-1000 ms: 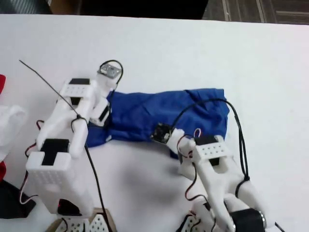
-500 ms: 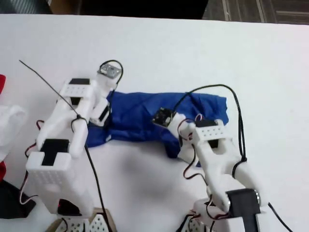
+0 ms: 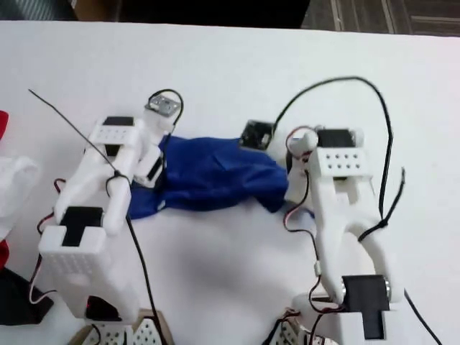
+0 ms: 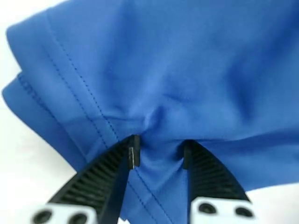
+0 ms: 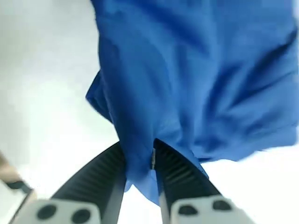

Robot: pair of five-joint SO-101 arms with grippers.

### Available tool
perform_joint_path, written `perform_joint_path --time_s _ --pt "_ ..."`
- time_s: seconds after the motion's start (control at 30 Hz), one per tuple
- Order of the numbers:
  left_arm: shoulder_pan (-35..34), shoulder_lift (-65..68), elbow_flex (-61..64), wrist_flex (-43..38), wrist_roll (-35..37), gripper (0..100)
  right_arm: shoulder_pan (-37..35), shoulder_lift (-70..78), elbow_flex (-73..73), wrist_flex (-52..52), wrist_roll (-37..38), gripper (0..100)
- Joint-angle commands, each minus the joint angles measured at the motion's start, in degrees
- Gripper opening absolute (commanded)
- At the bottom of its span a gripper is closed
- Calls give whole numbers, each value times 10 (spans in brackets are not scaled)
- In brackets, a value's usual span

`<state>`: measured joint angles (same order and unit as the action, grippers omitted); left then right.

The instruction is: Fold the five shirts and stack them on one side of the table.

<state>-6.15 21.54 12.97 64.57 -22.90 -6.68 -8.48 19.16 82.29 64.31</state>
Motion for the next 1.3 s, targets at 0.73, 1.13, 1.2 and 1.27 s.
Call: perform_joint_path --time_s 0.73,1.13,1.2,1.27 --pt "0 10 -19 -8 6 169 15 385 -484 71 -93 275" --pt "0 10 -20 -8 6 169 57 192 -352 156 -109 21" --pt "0 10 -20 -9 6 169 39 166 -247 147 -76 23" --pt "0 10 -20 -9 6 169 15 147 -158 106 -69 22"
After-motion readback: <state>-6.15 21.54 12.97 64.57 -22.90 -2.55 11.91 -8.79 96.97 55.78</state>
